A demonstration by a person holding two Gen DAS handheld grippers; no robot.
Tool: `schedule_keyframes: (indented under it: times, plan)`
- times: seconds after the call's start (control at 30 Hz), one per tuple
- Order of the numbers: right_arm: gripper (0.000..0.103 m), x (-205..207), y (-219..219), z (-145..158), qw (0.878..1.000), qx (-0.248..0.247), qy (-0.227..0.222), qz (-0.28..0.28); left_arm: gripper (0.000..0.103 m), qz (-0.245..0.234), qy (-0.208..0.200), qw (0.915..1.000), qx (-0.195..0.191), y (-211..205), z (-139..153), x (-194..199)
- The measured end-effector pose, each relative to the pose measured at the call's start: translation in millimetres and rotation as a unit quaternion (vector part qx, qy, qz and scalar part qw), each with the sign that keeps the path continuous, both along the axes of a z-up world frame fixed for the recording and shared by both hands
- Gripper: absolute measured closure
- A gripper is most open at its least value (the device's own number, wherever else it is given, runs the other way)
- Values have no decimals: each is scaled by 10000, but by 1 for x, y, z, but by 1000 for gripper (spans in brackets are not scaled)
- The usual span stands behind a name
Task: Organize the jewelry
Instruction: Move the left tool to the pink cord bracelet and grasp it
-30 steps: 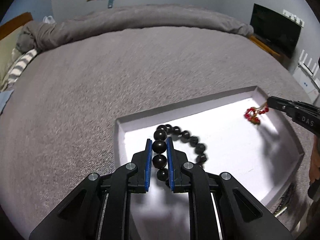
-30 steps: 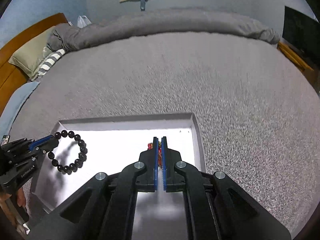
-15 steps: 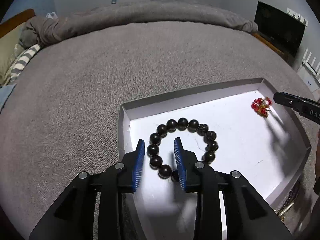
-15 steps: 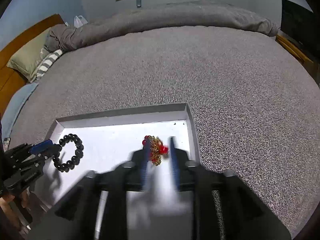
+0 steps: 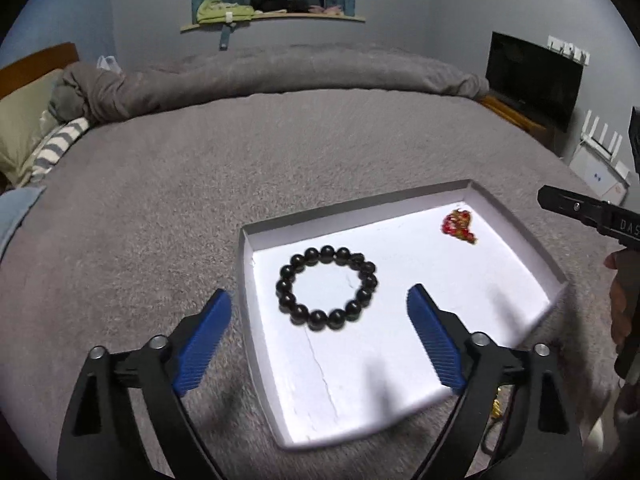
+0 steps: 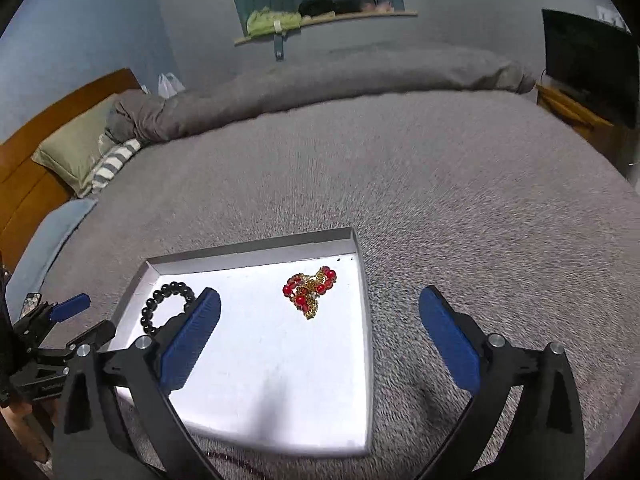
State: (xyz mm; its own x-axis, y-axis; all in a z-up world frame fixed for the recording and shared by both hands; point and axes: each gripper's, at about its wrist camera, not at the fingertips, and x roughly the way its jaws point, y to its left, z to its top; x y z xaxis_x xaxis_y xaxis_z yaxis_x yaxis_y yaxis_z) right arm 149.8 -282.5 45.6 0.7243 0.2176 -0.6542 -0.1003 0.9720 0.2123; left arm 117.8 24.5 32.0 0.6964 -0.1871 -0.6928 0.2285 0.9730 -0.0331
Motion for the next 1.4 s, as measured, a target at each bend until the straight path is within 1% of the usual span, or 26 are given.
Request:
schedule_keyframes:
  times: [0.17, 0.27, 0.37, 0.43, 0.47, 0.53, 0.63, 0.83, 0.93, 1.03, 1.17, 1.3, 1.4]
  plan:
    - [6, -27, -12, 0, 9998, 64, -88, -191, 8, 177, -204, 9996, -93, 3, 7, -26]
    - [6, -41, -13, 0, 9996, -27, -158, -226, 7, 229, -250, 9993, -184, 4, 6, -43]
    - [6, -58, -15, -3, 9991, -229, -135, -334, 7, 212, -200, 9992, -284, 7, 4, -62]
    - [6, -66, -18, -7, 9989, -269, -58, -381, 7, 219, -252, 9992, -222, 9, 3, -75]
    - [6, -71, -21, -10, 9990, -258, -12, -372, 6, 232, -297, 9992, -122, 9, 3, -81]
    - [6, -81, -25, -14, 9991, -250, -70, -347, 6, 242, -332, 9992, 31, 10, 2, -90]
    - [6, -93, -26, -17, 9983, -405, -144, -386, 6, 213, -347, 9991, 91, 13, 0, -102]
    - [6, -110, -24, -24, 9951, -943, -175, -246, 6, 251, -261, 9991, 230, 20, -12, -120]
    - [6, -116, -22, -27, 9933, -1127, -171, -173, 6, 202, -172, 9992, 290, 22, -19, -128]
    - [6, -123, -19, -31, 9935, -1123, -155, -54, 6, 112, -139, 9993, 341, 22, -26, -138]
    - [6, -132, -12, -37, 9947, -989, -58, 292, 6, -66, -35, 9995, 313, 21, -35, -150]
    - [6, -140, -4, -45, 9930, -1060, -31, 518, 6, -308, 105, 9990, 308, 15, -47, -159]
    - [6, -146, 1, -53, 9917, -1075, 41, 697, 7, -381, 200, 9985, 331, 11, -55, -161]
